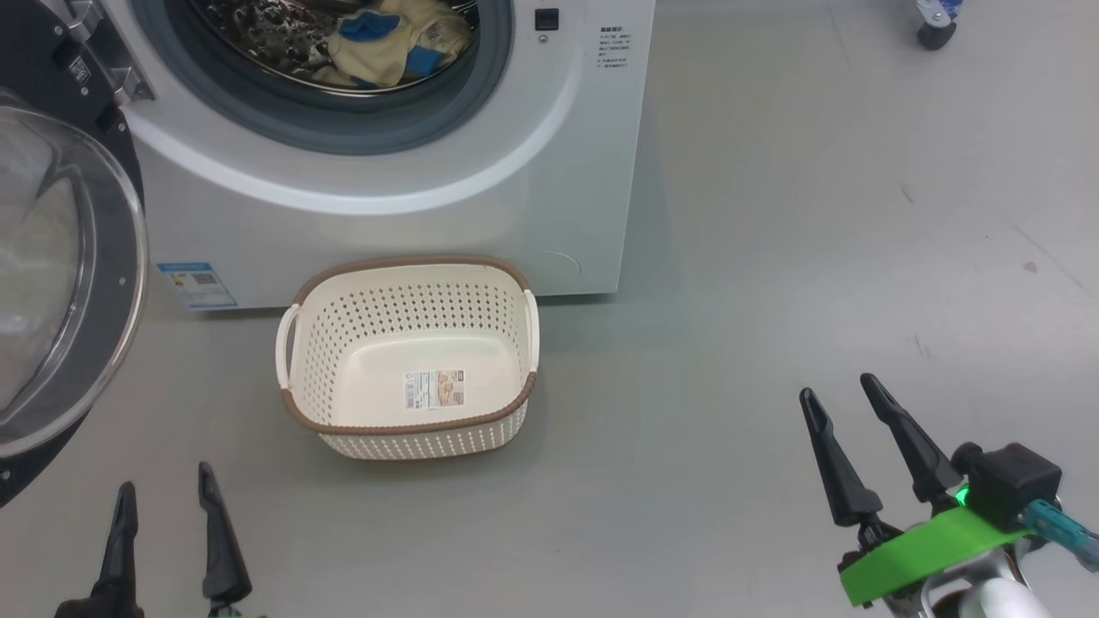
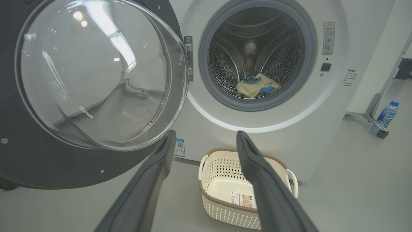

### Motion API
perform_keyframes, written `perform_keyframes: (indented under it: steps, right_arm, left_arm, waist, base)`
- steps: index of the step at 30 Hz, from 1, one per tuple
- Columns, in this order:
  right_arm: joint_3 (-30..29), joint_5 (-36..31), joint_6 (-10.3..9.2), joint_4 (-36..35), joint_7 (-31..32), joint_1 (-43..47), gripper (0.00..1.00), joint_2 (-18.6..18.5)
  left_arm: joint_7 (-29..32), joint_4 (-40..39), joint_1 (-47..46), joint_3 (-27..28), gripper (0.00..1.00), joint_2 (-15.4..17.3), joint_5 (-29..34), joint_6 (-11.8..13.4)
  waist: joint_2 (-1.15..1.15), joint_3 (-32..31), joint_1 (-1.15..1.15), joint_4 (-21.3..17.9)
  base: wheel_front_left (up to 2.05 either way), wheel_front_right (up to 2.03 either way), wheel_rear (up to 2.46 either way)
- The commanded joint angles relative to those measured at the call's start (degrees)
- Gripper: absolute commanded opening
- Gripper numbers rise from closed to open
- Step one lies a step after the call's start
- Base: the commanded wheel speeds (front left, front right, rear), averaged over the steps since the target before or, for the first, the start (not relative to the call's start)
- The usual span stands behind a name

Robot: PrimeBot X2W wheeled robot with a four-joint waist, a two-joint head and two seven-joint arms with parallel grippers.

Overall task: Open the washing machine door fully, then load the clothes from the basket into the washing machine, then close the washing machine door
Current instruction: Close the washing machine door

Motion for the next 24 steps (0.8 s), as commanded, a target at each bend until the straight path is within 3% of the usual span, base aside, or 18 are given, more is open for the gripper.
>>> perform_keyframes:
  steps: [1,24]
  right_arm:
    - [0.92,-0.04,-0.01,-1.6,-0.55,-1.42,1.0,-1.33]
    - [1.32,0.03,-0.01,-1.47,-0.55,-1.03,1.0,-1.57]
  left_arm:
    - [-0.39,-1.85,-1.32,2.24,1.0,0.16,0.55,-0.06]
    - [-0.39,-1.7,-0.89,2.47,1.0,-1.29,1.08,-0.56]
  waist:
    - [0.0,-0.1,0.0,0.39]
    - [0.0,-0.86,0.0,5.83]
  base:
    - [0.0,0.0,0.0]
    - [0.0,0.0,0.0]
